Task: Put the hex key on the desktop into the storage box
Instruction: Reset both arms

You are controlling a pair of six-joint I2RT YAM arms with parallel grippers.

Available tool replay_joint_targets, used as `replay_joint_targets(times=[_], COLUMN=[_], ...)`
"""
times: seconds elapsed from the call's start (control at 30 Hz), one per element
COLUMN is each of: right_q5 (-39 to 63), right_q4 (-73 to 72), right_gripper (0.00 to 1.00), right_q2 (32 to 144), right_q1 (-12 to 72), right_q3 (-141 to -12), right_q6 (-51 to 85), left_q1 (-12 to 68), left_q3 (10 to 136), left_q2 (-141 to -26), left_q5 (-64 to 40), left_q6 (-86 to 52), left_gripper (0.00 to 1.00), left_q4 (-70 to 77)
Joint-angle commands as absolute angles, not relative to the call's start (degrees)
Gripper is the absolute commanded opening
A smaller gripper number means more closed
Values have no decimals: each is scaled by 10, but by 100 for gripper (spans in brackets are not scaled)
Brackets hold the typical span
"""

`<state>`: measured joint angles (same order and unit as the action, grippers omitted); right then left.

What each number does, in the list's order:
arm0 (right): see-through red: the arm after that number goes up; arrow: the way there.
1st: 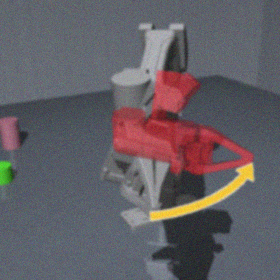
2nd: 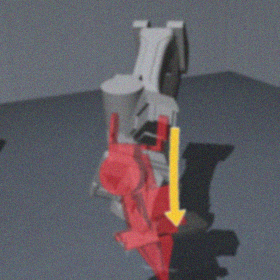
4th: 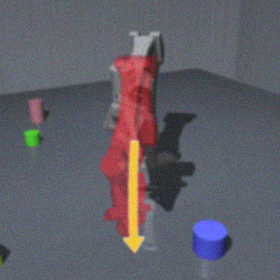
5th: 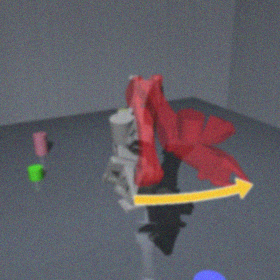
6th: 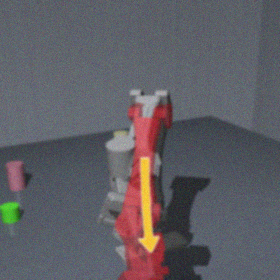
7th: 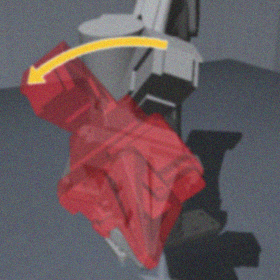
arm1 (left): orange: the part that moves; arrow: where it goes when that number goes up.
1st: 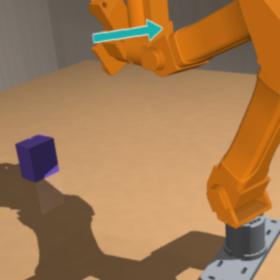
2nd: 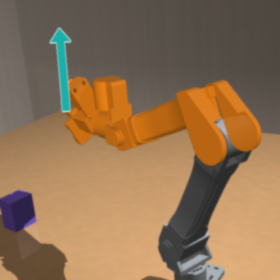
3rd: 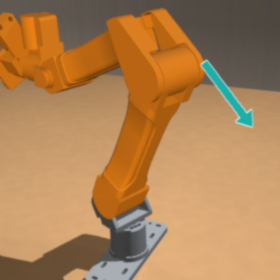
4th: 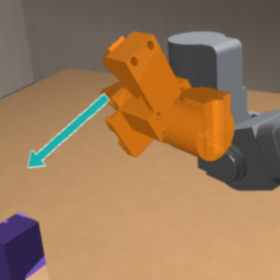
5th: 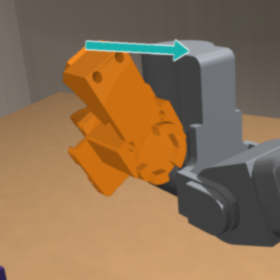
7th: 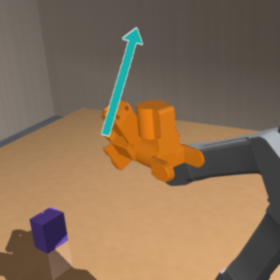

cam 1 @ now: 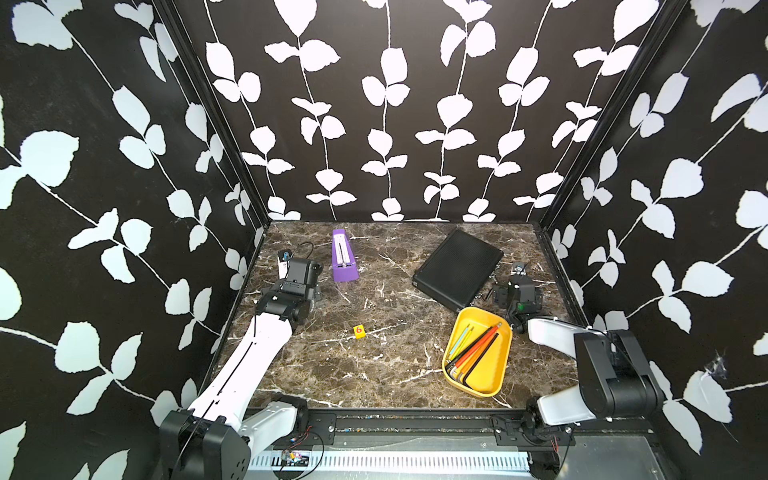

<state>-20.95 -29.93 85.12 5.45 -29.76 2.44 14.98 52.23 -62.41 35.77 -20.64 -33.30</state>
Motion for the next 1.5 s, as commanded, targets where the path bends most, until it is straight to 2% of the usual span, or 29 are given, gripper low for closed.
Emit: replay_joint_targets(times=[0.0,0.13,0.23,0.37,0.53,0.7,0.8,0.83,0.97,1.03,1.1,1.17,1.23,1.3,1.47], right_q5=[-165,-200,-196,-203,-202,-202,-202,-203,-202,-202,-203,-202,-202,-202,-202], right_q4=[-420,-567,-514,-513,-508,-510,-510,-510,-509,-509,-508,-508,-508,-508,-508], right_gripper=[99,99,99,99,99,99,99,99,99,99,99,99,99,99,99], right_q2=[854,882,870,874,871,872,872,873,872,872,872,872,872,872,872], right_q1=[32,31,31,34,35,34,34,34,34,34,34,34,34,34,34], right_q3=[-257,-195,-210,-214,-214,-214,-214,-214,-214,-214,-214,-214,-215,-214,-215], right_q6=[20,31,33,30,31,31,30,30,31,31,30,31,31,31,31], left_q1=[152,151,137,88,68,65,61,58,57,59,61,46,39,39,39], left_q3=[473,391,353,339,292,307,287,291,231,201,224,223,233,226,229], left_q2=[-607,-606,-649,-726,-789,-839,-881,-867,-867,-910,-883,-903,-886,-898,-892], left_q5=[392,408,407,313,260,171,155,149,150,142,134,118,108,110,110], left_q6=[-146,-30,49,40,-1,68,68,59,58,76,66,61,49,52,50], left_gripper=[99,99,99,99,99,99,99,99,99,99,99,99,99,99,99], left_q4=[-220,-34,80,122,242,314,417,376,486,607,508,548,495,531,514])
